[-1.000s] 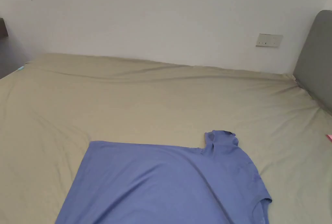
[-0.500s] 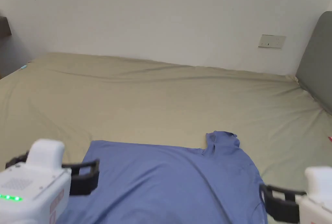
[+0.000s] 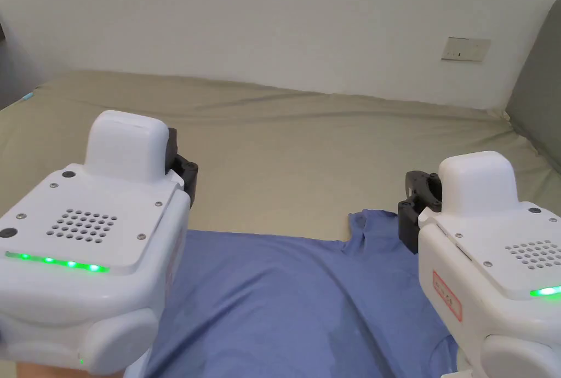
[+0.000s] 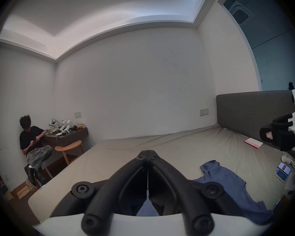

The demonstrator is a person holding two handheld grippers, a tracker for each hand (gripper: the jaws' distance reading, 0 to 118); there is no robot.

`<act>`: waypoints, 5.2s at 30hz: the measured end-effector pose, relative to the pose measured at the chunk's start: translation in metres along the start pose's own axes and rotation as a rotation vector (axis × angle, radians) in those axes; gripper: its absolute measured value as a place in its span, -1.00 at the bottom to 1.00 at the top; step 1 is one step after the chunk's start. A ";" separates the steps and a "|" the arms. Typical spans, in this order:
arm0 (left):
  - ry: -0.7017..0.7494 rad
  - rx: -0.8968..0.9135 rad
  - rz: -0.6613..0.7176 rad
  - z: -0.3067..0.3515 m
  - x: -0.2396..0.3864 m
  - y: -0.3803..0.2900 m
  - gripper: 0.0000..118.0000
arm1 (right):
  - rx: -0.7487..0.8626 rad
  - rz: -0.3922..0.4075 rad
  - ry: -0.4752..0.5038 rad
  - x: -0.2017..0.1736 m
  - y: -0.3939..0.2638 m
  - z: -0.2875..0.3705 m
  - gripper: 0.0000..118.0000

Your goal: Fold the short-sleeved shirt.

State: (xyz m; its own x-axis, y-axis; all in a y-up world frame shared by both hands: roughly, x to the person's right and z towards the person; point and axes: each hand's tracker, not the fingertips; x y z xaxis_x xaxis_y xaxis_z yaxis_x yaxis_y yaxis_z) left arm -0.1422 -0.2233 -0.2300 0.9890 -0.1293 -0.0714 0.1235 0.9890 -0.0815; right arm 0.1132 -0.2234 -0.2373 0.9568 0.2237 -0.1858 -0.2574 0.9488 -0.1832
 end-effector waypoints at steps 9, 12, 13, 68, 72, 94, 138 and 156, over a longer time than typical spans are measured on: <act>-0.026 -0.214 0.047 -0.098 -0.021 -0.081 -1.00 | -0.124 0.000 0.000 0.025 -0.049 -0.079 -0.97; 0.010 -0.414 0.053 -0.156 -0.045 -0.145 -1.00 | -0.191 -0.012 -0.008 0.039 -0.075 -0.104 -0.97; 0.034 -0.464 0.054 -0.176 -0.054 -0.167 -0.96 | -0.222 -0.024 -0.012 0.043 -0.084 -0.110 -0.97; -0.032 -0.658 -0.094 -0.226 -0.093 -0.187 -0.99 | -0.842 -0.086 0.022 0.155 -0.214 -0.370 -0.92; -0.007 -0.609 -0.078 -0.217 -0.099 -0.164 -0.99 | -0.729 -0.066 0.040 0.169 -0.165 -0.325 -0.92; 0.183 -0.081 -0.029 -0.042 -0.156 0.060 -0.99 | -0.046 -0.034 -0.088 0.183 0.083 -0.009 -0.92; 0.255 0.030 -0.059 -0.151 -0.182 0.238 -0.99 | 0.256 0.070 -0.311 0.203 0.247 -0.052 -0.92; 0.218 -0.061 0.043 -0.355 -0.141 0.232 -0.99 | 0.151 -0.015 -0.307 0.260 0.258 -0.241 -0.92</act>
State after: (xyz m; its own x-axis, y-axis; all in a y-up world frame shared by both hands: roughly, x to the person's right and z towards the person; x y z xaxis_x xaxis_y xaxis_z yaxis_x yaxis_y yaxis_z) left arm -0.2816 -0.0008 -0.5920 0.9517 -0.1059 -0.2884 0.0697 0.9887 -0.1330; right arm 0.2632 0.0262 -0.5653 0.9624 0.2440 0.1194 -0.2417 0.9698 -0.0340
